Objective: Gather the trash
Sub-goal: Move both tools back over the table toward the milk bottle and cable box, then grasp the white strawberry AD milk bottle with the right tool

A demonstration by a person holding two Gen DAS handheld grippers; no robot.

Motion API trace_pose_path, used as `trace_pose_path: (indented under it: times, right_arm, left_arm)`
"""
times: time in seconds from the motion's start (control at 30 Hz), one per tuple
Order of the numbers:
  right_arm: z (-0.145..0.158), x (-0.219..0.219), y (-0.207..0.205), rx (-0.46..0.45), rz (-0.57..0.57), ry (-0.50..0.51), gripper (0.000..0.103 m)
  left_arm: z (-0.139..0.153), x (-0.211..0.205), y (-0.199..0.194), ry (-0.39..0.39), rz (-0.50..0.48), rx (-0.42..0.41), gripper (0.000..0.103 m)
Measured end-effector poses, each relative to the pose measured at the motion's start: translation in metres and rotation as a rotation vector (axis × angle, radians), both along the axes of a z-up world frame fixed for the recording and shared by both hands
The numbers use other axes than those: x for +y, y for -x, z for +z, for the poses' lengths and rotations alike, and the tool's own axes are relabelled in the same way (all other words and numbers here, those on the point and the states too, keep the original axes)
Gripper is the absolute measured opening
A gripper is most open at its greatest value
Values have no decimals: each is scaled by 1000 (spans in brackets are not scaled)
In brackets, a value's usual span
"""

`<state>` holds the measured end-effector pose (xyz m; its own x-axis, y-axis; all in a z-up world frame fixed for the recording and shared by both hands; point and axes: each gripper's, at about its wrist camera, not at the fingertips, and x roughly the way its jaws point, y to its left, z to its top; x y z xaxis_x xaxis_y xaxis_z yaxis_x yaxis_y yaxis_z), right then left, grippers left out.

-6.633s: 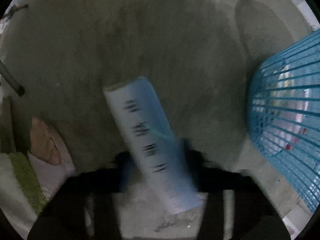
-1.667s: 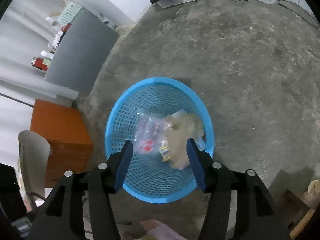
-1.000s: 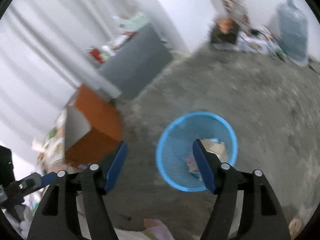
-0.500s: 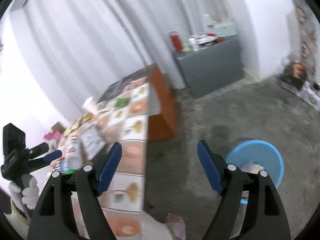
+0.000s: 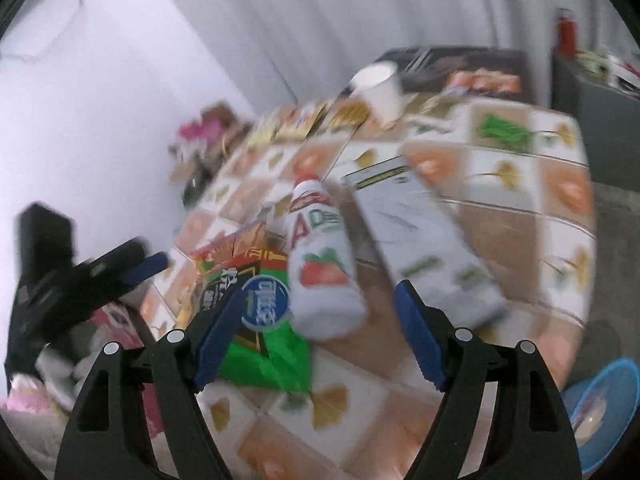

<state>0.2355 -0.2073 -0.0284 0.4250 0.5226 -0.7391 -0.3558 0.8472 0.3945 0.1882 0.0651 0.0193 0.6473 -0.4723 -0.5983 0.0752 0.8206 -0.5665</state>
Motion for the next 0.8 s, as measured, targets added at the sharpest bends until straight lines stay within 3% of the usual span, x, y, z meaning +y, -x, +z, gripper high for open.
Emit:
trace_pose_path:
  times: [0.17, 0.4, 0.47, 0.57, 0.8]
  right_arm:
    - [-19, 56, -41, 70, 71, 139, 76]
    - [-48, 88, -78, 158, 146, 288, 75]
    - [-54, 90, -81, 176, 154, 297, 75]
    - [-62, 88, -84, 199, 152, 301, 64]
    - [-57, 70, -78, 205, 124, 207, 62]
  left_arm:
    - [-1, 35, 10, 18, -9, 8, 79]
    - [-11, 52, 25, 40, -86, 31, 78]
    - [-17, 49, 28, 44, -113, 44, 78]
    - [-22, 41, 30, 54, -150, 53, 78]
    - [-23, 15, 19, 68, -227, 54, 78]
